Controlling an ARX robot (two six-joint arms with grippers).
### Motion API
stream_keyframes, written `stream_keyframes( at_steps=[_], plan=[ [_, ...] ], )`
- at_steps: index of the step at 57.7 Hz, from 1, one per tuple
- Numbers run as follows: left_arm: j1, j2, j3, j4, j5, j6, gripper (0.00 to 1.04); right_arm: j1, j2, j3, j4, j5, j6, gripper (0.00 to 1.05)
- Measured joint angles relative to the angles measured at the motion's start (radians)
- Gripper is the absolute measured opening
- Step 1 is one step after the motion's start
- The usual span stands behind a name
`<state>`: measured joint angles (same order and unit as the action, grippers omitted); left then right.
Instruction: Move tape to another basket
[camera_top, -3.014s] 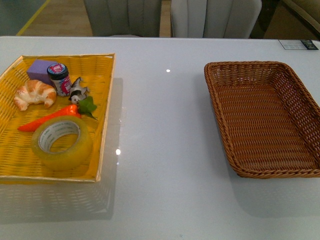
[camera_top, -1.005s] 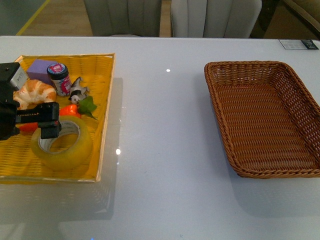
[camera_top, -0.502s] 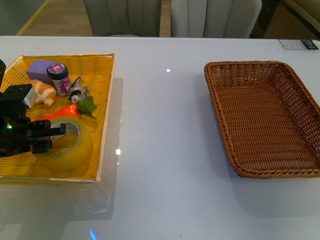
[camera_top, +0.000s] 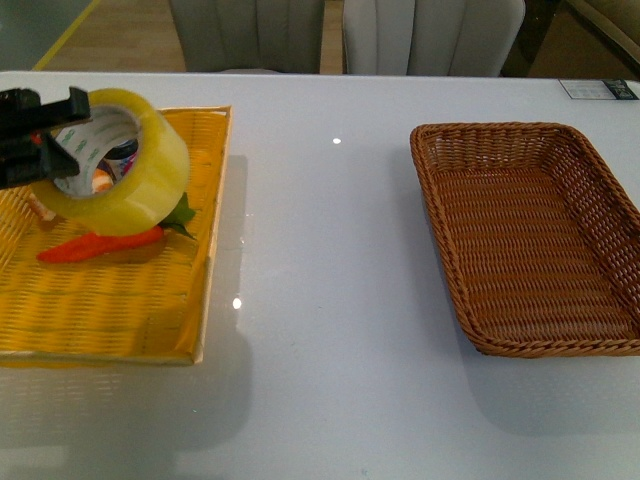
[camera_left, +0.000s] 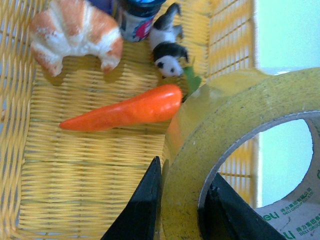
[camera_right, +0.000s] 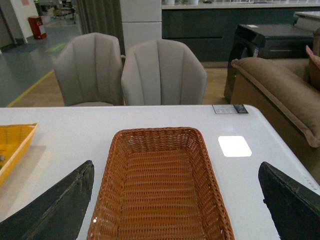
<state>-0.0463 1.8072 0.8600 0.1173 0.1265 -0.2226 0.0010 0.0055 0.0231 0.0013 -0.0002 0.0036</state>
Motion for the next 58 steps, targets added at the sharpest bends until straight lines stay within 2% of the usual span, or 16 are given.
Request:
stream_keyframes(
  at_steps=[6,18,29,40,41,43,46,48,58],
  plan=[
    [-0.076,-0.052,0.017,-0.038,0.007,-0.032,0.15,0.000,0.000,0.000,0.000,0.000,0.000,0.96],
    [-0.297,-0.121,0.108,-0.102,0.025,-0.097,0.15,0.000,0.000,0.000,0.000,0.000,0.000,0.96],
    [-0.457,-0.145,0.155,-0.128,0.021,-0.134,0.15,0.000,0.000,0.000,0.000,0.000,0.000,0.96],
    [-0.527,-0.145,0.163,-0.144,-0.007,-0.148,0.15,0.001,0.005,0.003,-0.008,0.008,0.009,0.96],
    [-0.531,-0.145,0.163,-0.145,-0.010,-0.148,0.15,0.004,0.015,0.008,-0.027,0.018,0.021,0.96],
    [-0.536,-0.145,0.163,-0.146,-0.013,-0.149,0.15,0.014,0.080,0.061,-0.164,0.060,0.093,0.96],
    [-0.541,-0.146,0.163,-0.150,-0.017,-0.150,0.15,0.009,0.209,0.134,-0.308,0.059,0.193,0.96],
    [-0.545,-0.148,0.163,-0.151,-0.022,-0.151,0.15,0.008,0.278,0.164,-0.340,0.043,0.264,0.96],
    [-0.550,-0.158,0.163,-0.161,-0.021,-0.158,0.15,0.045,0.477,0.253,-0.216,-0.027,0.421,0.96]
  ],
)
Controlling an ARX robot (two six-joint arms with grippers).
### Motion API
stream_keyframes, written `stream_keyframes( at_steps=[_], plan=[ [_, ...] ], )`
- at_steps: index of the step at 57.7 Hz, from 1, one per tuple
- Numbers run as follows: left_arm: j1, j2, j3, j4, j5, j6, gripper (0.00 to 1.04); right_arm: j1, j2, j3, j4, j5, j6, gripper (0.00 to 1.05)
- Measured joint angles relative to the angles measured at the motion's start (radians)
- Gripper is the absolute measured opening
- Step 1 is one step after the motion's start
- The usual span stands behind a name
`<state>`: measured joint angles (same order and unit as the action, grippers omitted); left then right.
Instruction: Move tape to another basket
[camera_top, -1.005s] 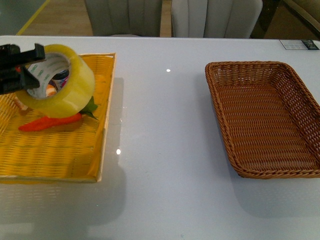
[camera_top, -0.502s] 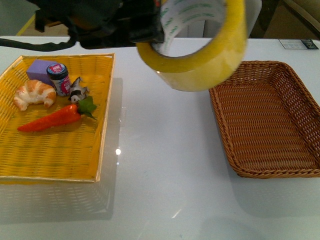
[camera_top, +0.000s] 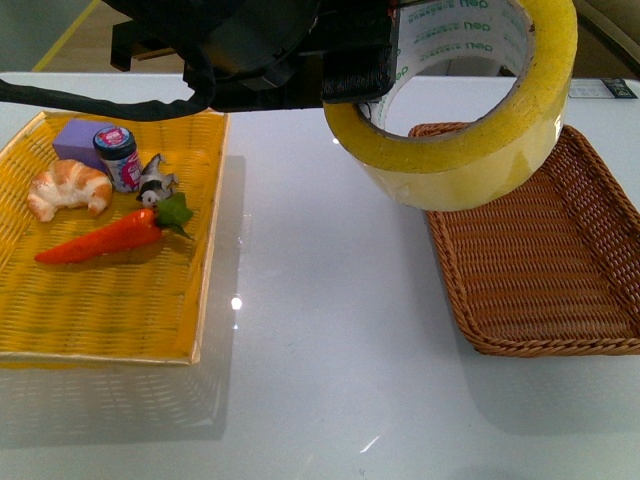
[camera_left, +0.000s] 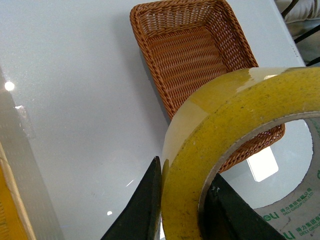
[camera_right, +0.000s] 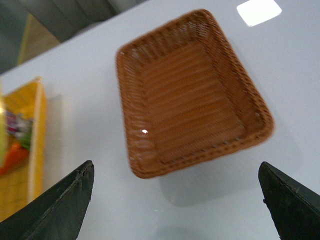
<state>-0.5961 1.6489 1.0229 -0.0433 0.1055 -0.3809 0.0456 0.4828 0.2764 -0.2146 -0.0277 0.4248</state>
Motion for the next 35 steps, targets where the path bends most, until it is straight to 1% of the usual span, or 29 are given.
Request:
stream_keyframes(
  at_steps=[6,8,11,18,23,28,35],
  plan=[
    [0.000,-0.009,0.000,-0.006,0.001,-0.002,0.15,0.035,0.074,0.017,0.138,-0.100,0.098,0.96],
    [0.000,-0.011,0.000,-0.006,0.003,-0.002,0.15,0.056,0.109,0.013,0.215,-0.162,0.161,0.96],
    [0.000,-0.012,0.000,-0.010,0.003,-0.002,0.15,0.090,0.158,0.007,0.319,-0.202,0.219,0.96],
    [0.000,-0.013,0.000,-0.013,0.007,-0.002,0.15,0.154,0.283,-0.005,0.532,-0.244,0.314,0.96],
    [0.000,-0.013,0.000,-0.016,0.011,-0.002,0.15,0.182,0.378,-0.010,0.652,-0.259,0.348,0.96],
    [0.000,-0.013,0.000,-0.017,0.015,-0.002,0.15,0.207,0.462,-0.010,0.727,-0.264,0.354,0.96],
    [0.000,-0.013,0.000,-0.018,0.020,-0.002,0.15,0.235,0.556,-0.010,0.796,-0.282,0.354,0.96]
  ],
)
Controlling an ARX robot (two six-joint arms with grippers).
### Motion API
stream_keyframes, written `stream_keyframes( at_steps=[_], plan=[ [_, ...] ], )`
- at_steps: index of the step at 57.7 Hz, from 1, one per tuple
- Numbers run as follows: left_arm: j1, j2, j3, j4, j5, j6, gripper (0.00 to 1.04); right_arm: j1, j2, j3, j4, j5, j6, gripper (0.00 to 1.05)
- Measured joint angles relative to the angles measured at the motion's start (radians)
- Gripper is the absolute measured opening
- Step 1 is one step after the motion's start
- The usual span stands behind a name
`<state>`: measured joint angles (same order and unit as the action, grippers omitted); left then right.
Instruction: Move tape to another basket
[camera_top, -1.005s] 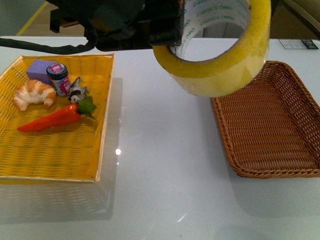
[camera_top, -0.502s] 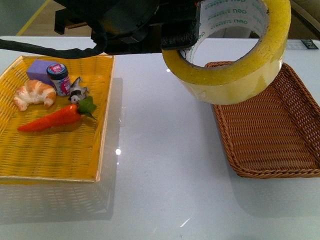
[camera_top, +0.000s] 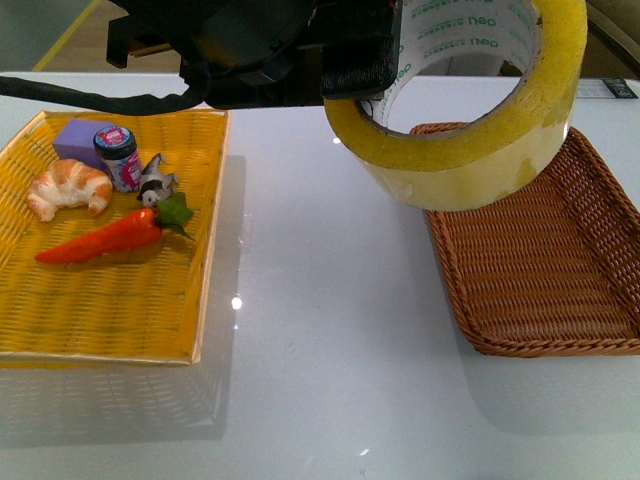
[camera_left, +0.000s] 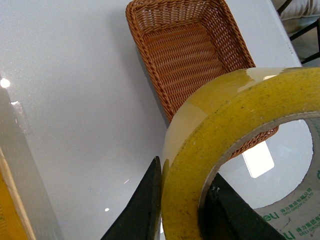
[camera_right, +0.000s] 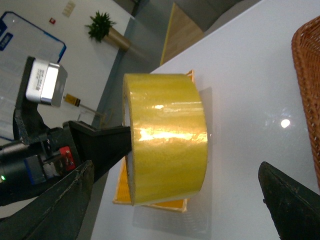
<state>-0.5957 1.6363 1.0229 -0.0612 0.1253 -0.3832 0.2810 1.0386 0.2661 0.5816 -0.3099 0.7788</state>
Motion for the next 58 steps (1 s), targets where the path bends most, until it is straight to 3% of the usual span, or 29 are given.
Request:
stream_keyframes(
  at_steps=[24,41,49,55,58],
  plan=[
    [-0.002,0.000,0.000,-0.005,0.013,0.000,0.15,0.013,0.259,0.033,0.212,-0.040,0.036,0.96],
    [-0.003,0.000,0.000,-0.006,0.022,0.000,0.15,0.032,0.323,0.077,0.262,-0.042,0.053,0.95],
    [-0.003,0.000,0.000,-0.006,0.026,0.000,0.15,0.040,0.343,0.080,0.259,-0.030,0.064,0.73],
    [-0.004,0.000,0.000,-0.007,0.025,0.000,0.15,0.047,0.344,0.080,0.269,-0.030,0.071,0.49],
    [-0.004,0.000,0.000,-0.007,0.027,0.000,0.15,0.047,0.343,0.080,0.269,-0.031,0.072,0.46]
  ],
)
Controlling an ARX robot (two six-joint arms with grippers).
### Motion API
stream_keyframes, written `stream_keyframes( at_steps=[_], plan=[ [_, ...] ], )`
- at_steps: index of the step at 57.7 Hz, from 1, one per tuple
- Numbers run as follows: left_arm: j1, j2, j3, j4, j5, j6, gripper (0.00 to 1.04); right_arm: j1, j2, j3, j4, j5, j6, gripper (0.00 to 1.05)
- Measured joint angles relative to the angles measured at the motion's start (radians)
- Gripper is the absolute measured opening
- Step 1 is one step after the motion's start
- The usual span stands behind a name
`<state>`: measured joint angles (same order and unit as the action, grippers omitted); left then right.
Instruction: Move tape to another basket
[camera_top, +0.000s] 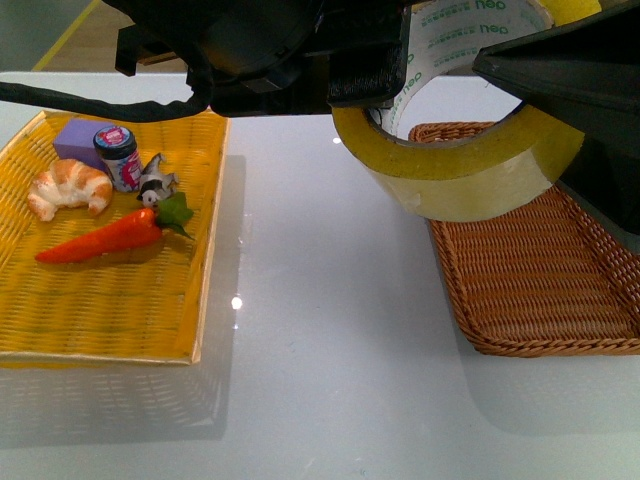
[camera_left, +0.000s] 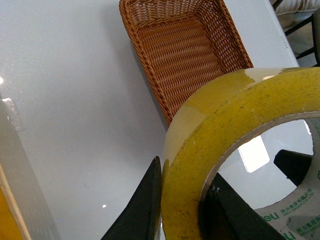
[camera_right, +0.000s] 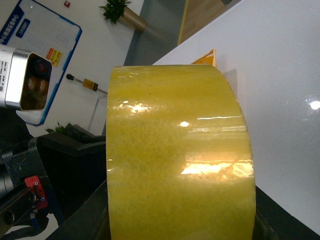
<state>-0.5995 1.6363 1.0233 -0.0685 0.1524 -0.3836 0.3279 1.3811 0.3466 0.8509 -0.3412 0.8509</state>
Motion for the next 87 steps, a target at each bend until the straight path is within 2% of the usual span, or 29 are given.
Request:
stream_keyframes(
  at_steps=[4,6,26,32,34,41,43,47,49,52,56,65,73,78,87],
  plan=[
    [0.000,0.000,0.000,0.000,0.002,-0.001,0.15,0.000,-0.002,0.000,0.000,0.000,0.001,0.46],
    [0.000,0.000,0.000,0.000,0.005,-0.004,0.19,0.000,-0.002,0.000,0.000,0.000,0.005,0.46],
    [-0.002,-0.063,0.000,0.000,0.020,-0.014,0.72,-0.018,-0.008,0.000,-0.025,0.027,0.016,0.46],
    [0.021,-0.124,-0.028,0.024,0.010,-0.014,0.96,-0.043,-0.019,-0.004,-0.027,0.030,0.026,0.46],
    [0.030,-0.143,-0.040,0.034,0.004,-0.009,0.97,-0.049,-0.025,-0.007,-0.028,0.030,0.027,0.46],
    [0.085,-0.251,-0.111,0.105,-0.002,-0.005,0.96,-0.075,-0.055,-0.019,-0.048,0.029,0.026,0.46],
    [0.080,-0.275,-0.150,0.192,-0.108,0.027,0.92,-0.078,-0.058,-0.021,-0.051,0.028,0.025,0.46],
    [0.092,-0.348,-0.283,0.465,-0.392,0.166,0.79,-0.086,-0.068,-0.026,-0.059,0.026,0.021,0.46],
    [0.109,-0.386,-0.342,0.549,-0.480,0.209,0.74,-0.089,-0.072,-0.028,-0.064,0.021,0.020,0.46],
    [0.144,-0.452,-0.427,0.643,-0.555,0.275,0.65,-0.099,-0.079,-0.032,-0.072,0.018,0.016,0.46],
    [0.192,-0.520,-0.505,0.689,-0.553,0.316,0.54,-0.121,-0.091,-0.037,-0.084,0.017,0.011,0.46],
    [0.271,-0.623,-0.661,0.706,-0.468,0.359,0.28,-0.183,-0.089,-0.038,-0.085,-0.031,-0.003,0.46],
    [0.338,-0.715,-0.755,0.709,-0.402,0.367,0.03,-0.299,0.024,-0.005,-0.039,-0.056,-0.012,0.46],
    [0.379,-0.777,-0.806,0.707,-0.360,0.372,0.02,-0.373,0.165,0.067,0.005,-0.056,-0.009,0.46],
    [0.434,-0.868,-0.871,0.680,-0.311,0.373,0.02,-0.415,0.346,0.187,0.051,-0.045,0.033,0.46]
  ],
)
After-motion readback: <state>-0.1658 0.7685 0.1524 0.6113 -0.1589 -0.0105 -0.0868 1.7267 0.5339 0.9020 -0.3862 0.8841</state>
